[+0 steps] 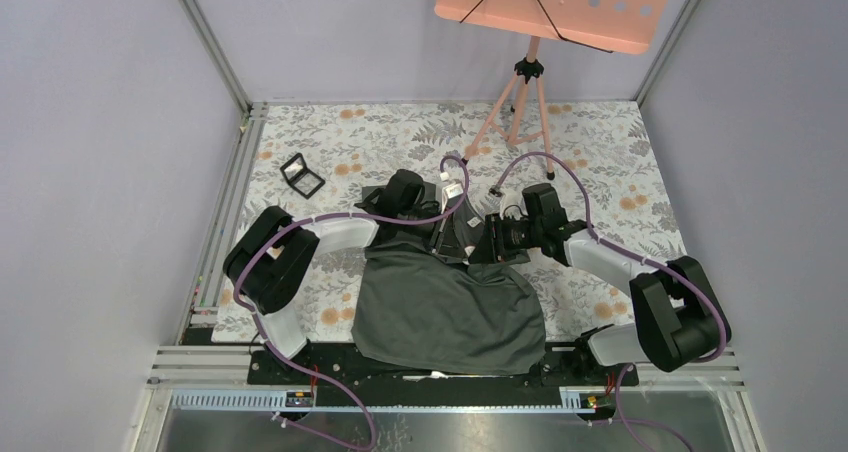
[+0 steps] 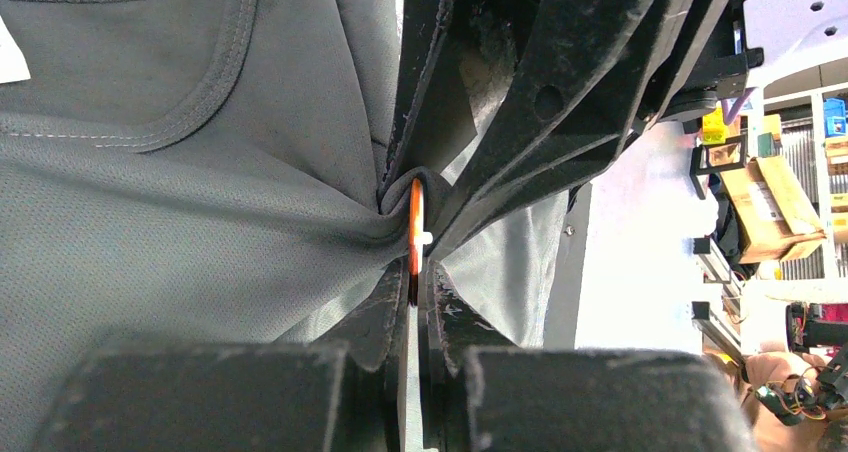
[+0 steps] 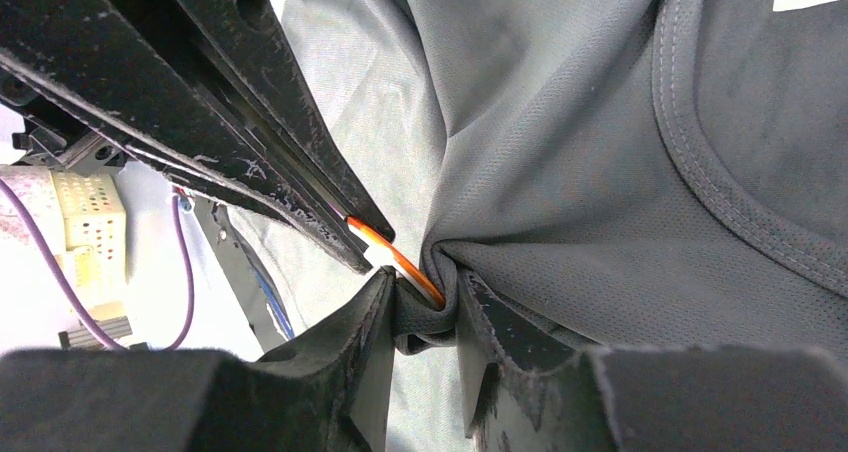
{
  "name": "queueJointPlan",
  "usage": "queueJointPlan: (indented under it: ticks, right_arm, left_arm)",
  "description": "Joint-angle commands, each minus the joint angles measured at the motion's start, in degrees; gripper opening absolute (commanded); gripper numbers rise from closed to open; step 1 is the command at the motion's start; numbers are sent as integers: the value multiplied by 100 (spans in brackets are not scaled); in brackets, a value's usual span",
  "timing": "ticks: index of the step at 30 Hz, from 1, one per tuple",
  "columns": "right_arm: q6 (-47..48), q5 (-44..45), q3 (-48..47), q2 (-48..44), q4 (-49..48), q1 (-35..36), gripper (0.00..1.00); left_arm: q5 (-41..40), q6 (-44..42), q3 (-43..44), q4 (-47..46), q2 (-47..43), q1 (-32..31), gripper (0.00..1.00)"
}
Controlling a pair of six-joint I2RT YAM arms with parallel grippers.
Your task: Pin the brooch onto the clothing
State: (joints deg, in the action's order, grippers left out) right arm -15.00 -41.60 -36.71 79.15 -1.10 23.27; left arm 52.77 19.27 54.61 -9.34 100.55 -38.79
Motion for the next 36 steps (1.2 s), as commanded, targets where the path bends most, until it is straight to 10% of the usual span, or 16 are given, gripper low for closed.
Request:
queueJointPlan:
  ticks: [1,17,23,30,36]
  right_arm:
    - [128,320,-321,176,-11,29,31]
    - [-5,1078,-338,21,238,26,30]
    - [-146,1355,-191,-633,353,28,51]
    - [-375,2676,-176,-2174,1351,19,69]
    - [-672,4086,-546,-2987,2831,24,75]
  left_arm:
    - [655,-88,252,-141,-380,-208,0]
    - [313,-143,226,50,-475,-234,0]
    - [-764,-107,263,353,-516,-216,1]
    - [-1951,-176,-69,456,-1346,-217,78]
    - [-3633,-146,-428,1056,-2507,-149,96]
